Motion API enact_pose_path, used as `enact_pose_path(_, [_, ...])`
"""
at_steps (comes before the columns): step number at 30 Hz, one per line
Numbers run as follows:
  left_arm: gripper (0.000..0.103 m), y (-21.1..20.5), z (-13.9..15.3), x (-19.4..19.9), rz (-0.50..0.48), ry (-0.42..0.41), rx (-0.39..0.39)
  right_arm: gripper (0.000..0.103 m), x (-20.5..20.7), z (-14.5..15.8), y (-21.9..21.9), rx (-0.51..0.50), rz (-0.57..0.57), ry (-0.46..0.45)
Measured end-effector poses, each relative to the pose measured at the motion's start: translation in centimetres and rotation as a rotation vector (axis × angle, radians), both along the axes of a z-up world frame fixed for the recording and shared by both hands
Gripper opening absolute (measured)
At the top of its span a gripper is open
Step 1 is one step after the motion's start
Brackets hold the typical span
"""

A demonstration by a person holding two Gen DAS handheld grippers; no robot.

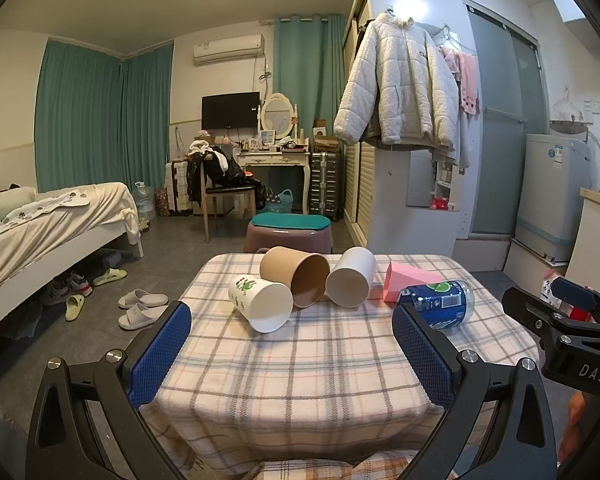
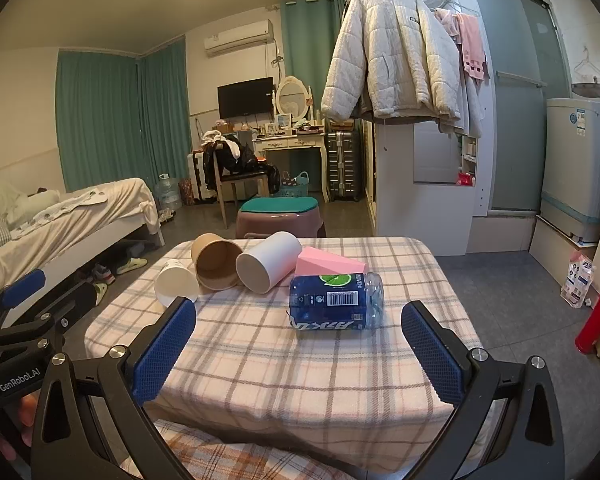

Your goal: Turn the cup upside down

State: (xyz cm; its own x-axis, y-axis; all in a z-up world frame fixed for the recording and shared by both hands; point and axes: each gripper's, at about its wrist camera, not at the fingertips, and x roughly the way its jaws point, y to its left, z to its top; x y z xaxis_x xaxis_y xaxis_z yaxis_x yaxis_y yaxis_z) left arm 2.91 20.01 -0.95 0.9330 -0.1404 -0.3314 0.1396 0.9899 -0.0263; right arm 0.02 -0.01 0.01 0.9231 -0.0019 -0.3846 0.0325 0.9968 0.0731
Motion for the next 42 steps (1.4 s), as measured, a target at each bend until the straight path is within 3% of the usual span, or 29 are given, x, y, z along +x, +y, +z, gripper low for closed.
enact_pose_path(42, [0.103, 0.52, 0.13, 0.19, -0.001, 0.004, 0.002, 0.103, 0.22, -0.12, 0.09, -0.002, 0.004, 0.002])
